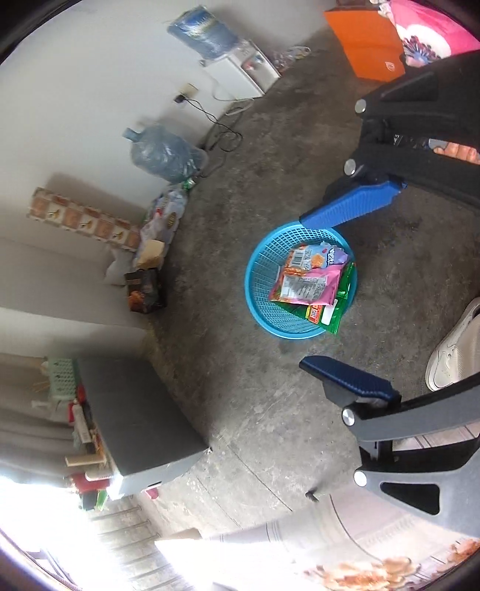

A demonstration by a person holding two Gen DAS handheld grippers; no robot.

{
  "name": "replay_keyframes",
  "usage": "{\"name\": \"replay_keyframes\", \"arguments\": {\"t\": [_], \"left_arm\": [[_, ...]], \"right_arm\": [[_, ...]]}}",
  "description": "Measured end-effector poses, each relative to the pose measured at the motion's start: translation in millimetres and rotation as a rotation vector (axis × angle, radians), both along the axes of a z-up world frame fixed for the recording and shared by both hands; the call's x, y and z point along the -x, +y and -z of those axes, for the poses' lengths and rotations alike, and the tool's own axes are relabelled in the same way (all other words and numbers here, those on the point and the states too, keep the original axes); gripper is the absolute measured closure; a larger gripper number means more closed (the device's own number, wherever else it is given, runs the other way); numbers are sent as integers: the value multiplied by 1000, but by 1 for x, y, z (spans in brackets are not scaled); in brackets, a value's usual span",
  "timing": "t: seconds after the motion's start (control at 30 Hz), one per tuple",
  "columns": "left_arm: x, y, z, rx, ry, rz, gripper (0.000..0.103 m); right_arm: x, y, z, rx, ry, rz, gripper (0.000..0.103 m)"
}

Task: Collect trash
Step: 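Move both tools back to the white bottle and cloth on the table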

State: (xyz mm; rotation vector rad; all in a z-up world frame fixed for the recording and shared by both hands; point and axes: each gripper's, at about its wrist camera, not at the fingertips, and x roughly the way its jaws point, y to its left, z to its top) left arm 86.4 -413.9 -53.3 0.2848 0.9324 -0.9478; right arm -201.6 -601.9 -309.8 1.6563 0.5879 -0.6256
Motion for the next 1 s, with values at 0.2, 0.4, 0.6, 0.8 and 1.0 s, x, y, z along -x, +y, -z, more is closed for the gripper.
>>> {"name": "replay_keyframes", "arguments": {"t": [0.2,0.4,0.6,0.8,1.0], "left_arm": [[4,76,-38,75,-48,-37,23],[4,151,-56,73,-87,-160,12],[5,241,-66,108,-99,-310,7],[10,318,-67,125,-170,-431,6],[8,381,-59,154,-168,-552,6]], "right_arm": [[-46,23,-65,243,93,-223,38],[-82,66,-128,492,158,-411,23],[-108,103,-147,597,227,-548,19],[-127,134,-165,637,204,-668,19],[-146,164,-184,645,113,-780,19]]}}
